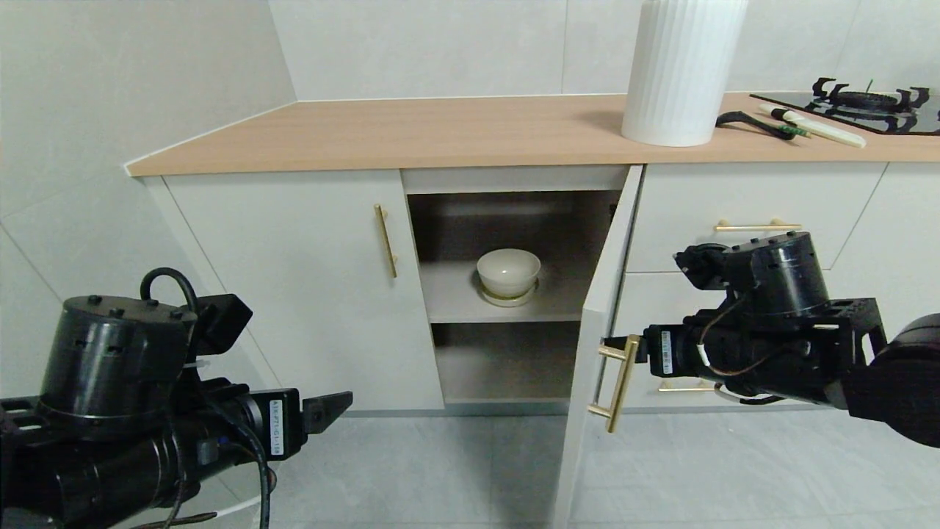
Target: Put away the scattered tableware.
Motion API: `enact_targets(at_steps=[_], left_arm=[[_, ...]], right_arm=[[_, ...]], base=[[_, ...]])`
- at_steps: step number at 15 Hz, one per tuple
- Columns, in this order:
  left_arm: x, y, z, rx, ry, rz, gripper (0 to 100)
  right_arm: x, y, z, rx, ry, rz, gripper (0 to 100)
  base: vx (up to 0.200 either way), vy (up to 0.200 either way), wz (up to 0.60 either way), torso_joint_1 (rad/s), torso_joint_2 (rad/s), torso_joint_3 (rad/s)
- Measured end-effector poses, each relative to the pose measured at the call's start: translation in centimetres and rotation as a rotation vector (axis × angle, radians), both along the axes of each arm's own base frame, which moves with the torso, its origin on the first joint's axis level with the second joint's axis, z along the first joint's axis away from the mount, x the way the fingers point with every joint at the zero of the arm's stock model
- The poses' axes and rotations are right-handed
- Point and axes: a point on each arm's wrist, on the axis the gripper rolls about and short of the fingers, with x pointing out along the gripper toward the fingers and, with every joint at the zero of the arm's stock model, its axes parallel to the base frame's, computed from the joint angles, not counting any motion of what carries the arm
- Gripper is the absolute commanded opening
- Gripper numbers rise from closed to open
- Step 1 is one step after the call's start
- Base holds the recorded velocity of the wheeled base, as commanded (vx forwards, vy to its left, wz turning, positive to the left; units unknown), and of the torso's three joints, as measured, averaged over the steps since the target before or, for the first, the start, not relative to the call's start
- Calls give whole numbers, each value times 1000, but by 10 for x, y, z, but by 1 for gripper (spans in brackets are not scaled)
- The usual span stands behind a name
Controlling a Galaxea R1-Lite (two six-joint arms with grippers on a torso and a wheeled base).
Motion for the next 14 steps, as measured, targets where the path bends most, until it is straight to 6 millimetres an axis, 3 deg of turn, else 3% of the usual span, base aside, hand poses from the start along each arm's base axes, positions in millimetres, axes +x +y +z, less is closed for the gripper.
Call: enact_targets(at_steps=[14], left_arm=[[1, 0, -4, 39, 6, 0, 100]], right_arm=[[64, 43, -60, 159, -136, -116, 100]], base=[[0, 0, 0, 0, 0, 0]])
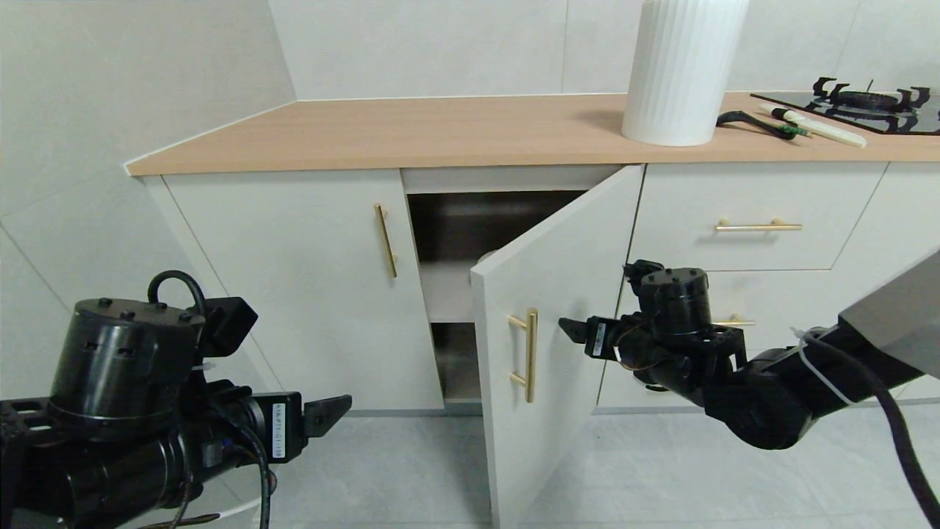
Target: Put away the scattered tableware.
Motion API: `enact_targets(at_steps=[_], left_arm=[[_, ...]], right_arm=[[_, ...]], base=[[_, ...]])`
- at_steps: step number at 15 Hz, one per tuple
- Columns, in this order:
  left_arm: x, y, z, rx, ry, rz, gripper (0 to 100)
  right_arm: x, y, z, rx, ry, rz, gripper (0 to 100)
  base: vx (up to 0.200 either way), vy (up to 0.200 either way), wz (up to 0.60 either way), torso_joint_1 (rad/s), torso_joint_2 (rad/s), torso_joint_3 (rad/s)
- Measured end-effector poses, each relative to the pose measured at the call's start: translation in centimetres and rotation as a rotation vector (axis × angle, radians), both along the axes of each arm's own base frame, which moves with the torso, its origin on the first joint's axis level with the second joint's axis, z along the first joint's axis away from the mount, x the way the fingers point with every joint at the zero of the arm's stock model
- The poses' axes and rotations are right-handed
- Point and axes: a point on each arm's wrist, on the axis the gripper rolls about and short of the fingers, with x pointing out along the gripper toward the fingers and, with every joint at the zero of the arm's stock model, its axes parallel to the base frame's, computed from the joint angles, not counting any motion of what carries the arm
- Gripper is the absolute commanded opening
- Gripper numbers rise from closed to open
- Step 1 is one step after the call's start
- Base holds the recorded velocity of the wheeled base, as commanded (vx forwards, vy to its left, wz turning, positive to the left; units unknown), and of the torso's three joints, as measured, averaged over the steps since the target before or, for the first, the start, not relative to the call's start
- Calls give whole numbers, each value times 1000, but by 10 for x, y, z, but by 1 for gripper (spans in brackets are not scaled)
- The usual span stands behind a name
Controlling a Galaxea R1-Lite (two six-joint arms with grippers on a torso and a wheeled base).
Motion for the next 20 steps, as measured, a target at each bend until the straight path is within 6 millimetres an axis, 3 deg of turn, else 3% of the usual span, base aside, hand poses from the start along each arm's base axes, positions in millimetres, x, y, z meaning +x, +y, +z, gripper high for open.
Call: enact_targets(at_steps=[7, 20], left_arm=[[2, -1, -1, -1, 6, 5, 100], [2, -1, -1, -1, 7, 6, 100]], right_arm=[[18, 11, -11, 77, 7, -63, 100], [42, 17, -10, 154, -45, -193, 100]], base=[[200, 0, 0, 1, 2, 3], [0, 0, 0, 0, 0, 0]])
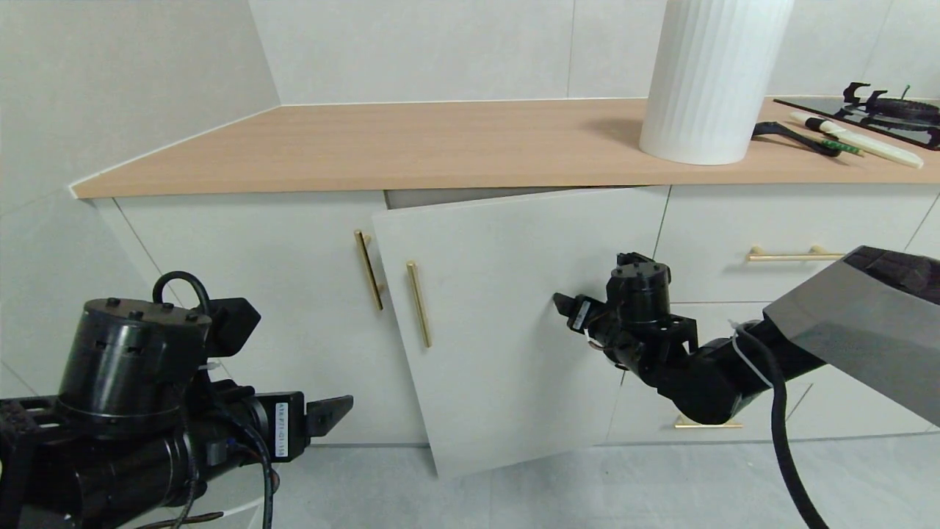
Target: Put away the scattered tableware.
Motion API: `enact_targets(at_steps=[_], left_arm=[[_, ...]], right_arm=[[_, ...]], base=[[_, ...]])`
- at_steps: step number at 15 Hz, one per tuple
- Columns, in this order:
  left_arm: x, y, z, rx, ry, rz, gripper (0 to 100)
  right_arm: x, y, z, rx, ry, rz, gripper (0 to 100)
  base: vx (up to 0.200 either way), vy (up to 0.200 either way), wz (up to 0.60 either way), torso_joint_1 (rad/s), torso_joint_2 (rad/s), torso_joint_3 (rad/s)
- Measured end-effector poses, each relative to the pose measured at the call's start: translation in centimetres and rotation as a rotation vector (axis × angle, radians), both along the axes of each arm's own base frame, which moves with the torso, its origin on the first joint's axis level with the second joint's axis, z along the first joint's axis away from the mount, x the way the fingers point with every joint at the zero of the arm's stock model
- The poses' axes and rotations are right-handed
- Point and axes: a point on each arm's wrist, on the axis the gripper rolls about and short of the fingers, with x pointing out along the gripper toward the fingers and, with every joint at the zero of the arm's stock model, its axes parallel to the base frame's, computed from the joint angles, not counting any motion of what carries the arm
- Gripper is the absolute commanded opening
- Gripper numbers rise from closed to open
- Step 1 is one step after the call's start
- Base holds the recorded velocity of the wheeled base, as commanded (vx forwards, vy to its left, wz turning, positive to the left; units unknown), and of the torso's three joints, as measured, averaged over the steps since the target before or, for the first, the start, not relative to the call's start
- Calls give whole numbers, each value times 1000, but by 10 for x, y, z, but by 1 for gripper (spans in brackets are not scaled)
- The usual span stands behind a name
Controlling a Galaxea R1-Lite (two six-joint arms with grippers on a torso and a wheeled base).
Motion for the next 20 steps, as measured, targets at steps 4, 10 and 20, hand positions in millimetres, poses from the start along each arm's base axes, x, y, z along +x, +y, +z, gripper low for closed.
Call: enact_targets(at_steps=[4, 10, 20], left_arm=[[0, 0, -1, 0, 2, 0, 100], [1, 0, -2, 1, 7, 1, 100], [1, 0, -2, 2, 7, 1, 100]], right_arm=[[12, -2, -2, 0, -19, -58, 100], [32, -4, -8, -11, -47, -165, 100], [-42, -24, 1, 56, 144, 351, 100]], base=[[0, 0, 0, 0, 0, 0], [0, 0, 0, 0, 0, 0], [0, 0, 0, 0, 0, 0]])
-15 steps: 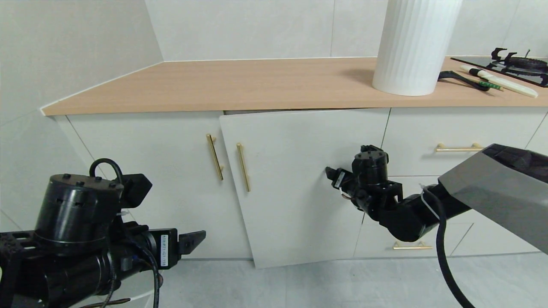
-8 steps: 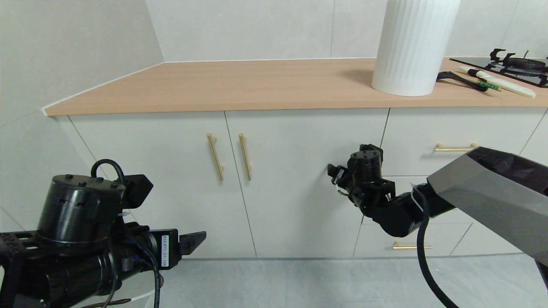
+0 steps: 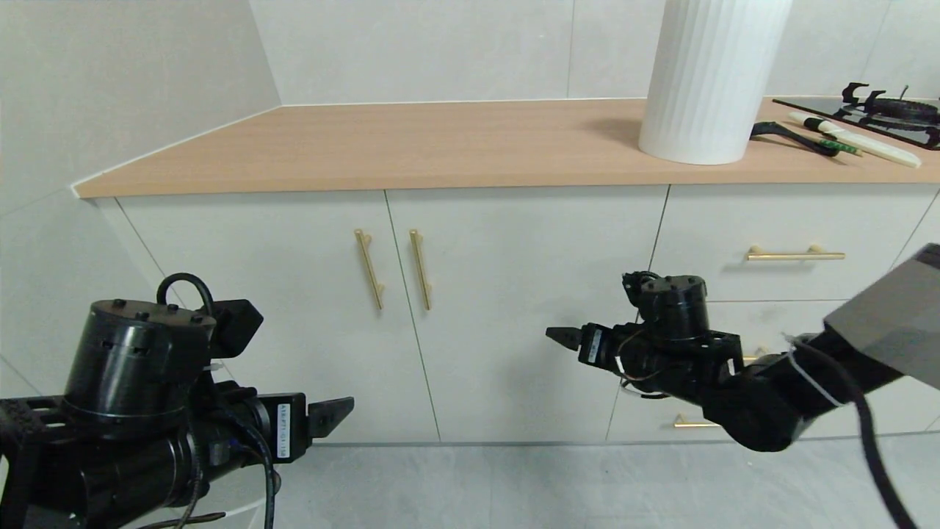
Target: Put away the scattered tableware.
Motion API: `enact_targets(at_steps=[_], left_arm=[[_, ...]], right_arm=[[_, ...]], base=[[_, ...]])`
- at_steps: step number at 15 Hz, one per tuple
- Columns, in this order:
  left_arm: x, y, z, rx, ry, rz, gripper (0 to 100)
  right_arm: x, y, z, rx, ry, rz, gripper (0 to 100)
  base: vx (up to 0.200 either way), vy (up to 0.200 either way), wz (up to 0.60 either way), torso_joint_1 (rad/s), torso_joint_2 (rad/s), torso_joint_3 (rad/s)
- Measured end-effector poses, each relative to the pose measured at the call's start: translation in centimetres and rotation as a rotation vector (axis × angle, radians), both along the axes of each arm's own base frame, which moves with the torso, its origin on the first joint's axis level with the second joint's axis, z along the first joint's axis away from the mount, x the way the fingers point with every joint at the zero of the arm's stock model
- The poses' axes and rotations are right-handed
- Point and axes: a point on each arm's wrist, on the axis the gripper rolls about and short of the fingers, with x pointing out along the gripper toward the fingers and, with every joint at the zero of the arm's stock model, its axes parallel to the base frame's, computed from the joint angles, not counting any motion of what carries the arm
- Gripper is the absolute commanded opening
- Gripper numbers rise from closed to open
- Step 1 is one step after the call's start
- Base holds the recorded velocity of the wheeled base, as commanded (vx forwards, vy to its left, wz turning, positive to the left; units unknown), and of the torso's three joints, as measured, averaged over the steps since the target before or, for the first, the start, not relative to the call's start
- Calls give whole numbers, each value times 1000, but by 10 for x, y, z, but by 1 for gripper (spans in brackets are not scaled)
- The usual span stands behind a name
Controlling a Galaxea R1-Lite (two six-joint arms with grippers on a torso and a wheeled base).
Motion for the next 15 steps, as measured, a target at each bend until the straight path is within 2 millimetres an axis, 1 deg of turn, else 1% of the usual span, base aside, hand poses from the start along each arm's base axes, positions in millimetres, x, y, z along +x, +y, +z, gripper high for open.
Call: enact_targets(at_steps=[1, 2, 6, 9, 10, 12, 13, 15], left_arm=[[0, 0, 0, 0, 0, 0, 100], [0, 0, 0, 0, -1, 0, 100], [-3, 2, 5, -7, -22, 1, 100], [-12, 10, 19, -28, -87, 13, 100], [-17, 14, 25, -29, -120, 18, 100], [-33, 25, 38, -35, -195, 22, 100], [-43, 31, 43, -34, -236, 20, 100], [-71, 46, 51, 4, -335, 18, 100]], right_arm=[[-12, -6, 6, -6, 3, 52, 100], [-20, -10, 12, -19, -15, 60, 100], [-35, -21, 35, -65, -100, 9, 100], [-55, -41, 61, -88, -185, -53, 100], [-63, -51, 70, -93, -218, -79, 100], [-88, -74, 89, -109, -288, -133, 100], [-102, -86, 96, -125, -324, -158, 100], [-135, -113, 107, -185, -411, -206, 100]], base=[[0, 0, 0, 0, 0, 0], [0, 0, 0, 0, 0, 0], [0, 0, 0, 0, 0, 0], [0, 0, 0, 0, 0, 0], [0, 0, 0, 0, 0, 0], [0, 0, 0, 0, 0, 0], [0, 0, 0, 0, 0, 0], [0, 0, 0, 0, 0, 0]])
